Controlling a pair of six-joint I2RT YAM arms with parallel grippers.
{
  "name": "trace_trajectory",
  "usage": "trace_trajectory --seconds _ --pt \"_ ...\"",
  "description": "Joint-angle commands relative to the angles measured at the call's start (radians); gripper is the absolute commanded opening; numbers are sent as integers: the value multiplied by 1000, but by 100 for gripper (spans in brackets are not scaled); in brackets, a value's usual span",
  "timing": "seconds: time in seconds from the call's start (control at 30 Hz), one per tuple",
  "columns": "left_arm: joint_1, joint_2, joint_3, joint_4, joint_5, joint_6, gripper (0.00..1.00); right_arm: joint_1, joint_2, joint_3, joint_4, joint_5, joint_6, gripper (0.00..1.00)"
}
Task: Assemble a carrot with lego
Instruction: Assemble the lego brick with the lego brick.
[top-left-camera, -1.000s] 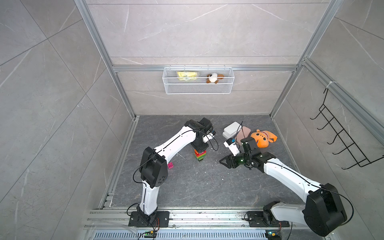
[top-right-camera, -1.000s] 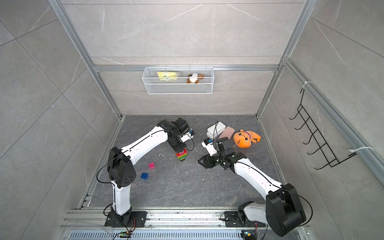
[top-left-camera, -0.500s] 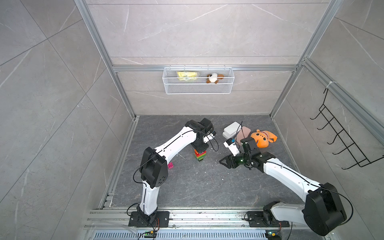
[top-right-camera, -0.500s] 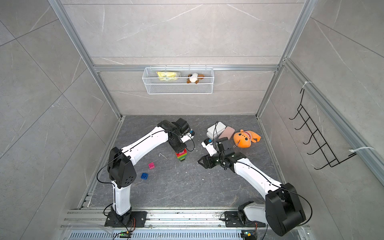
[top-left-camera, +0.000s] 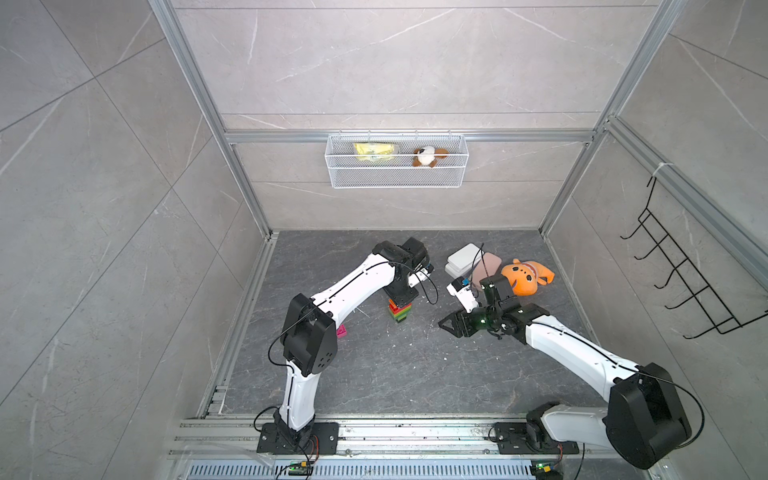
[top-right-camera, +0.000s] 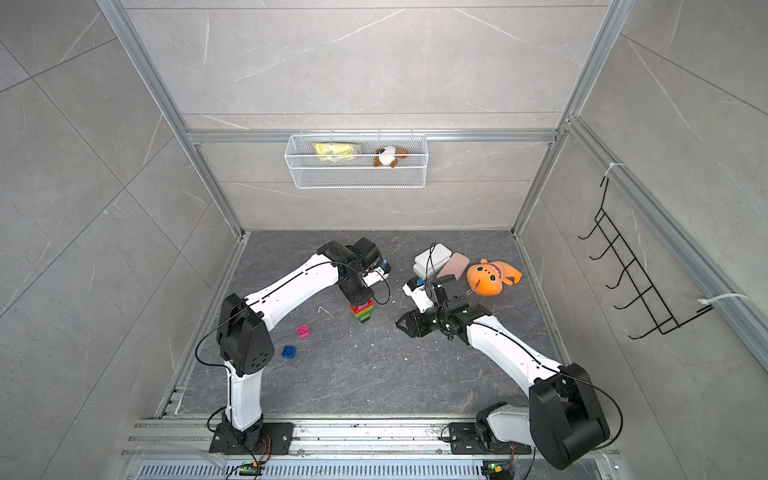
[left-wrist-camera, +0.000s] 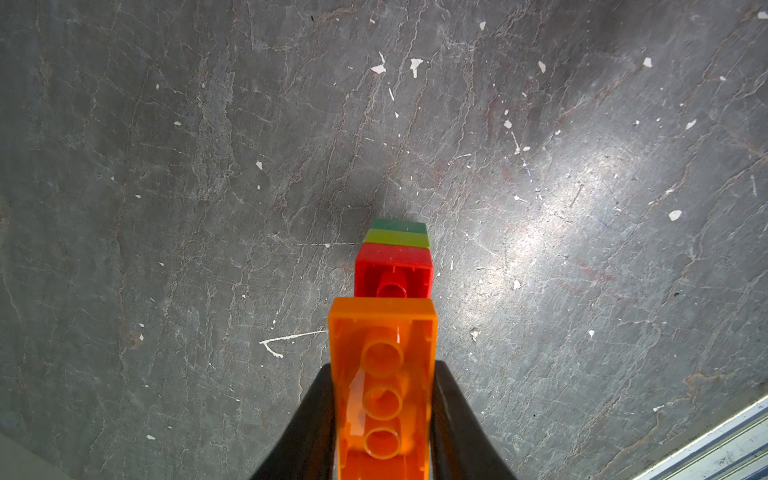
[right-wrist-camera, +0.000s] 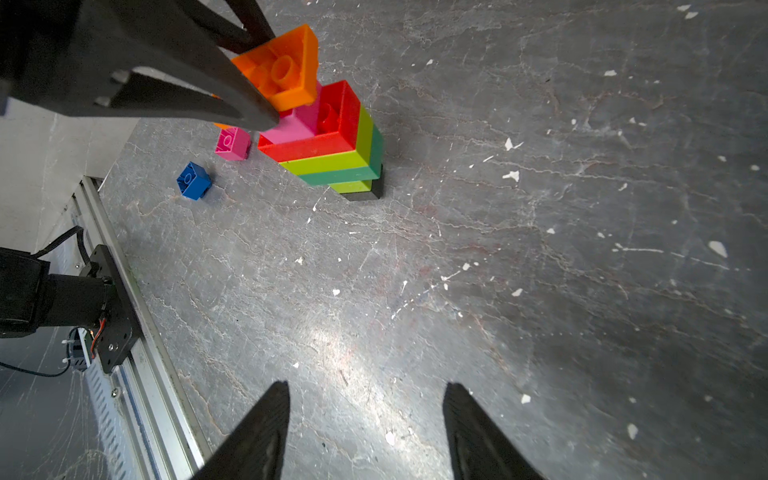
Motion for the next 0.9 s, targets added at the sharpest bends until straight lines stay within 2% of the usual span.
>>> trace_trajectory --seconds 0.0,0.27,0.53,0.87 --pt "-3 21 1 -23 -18 -3 22 -2 9 -8 -4 7 -2 62" --pt "-4 46 -10 -28 -6 -18 22 -2 6 -10 0 8 -3 62" --pt "-3 92 -4 -64 -16 -112 21 -3 6 -10 0 7 -4 62" --pt "0 122 -36 -95 -33 -172 19 -2 2 -23 6 5 1 62"
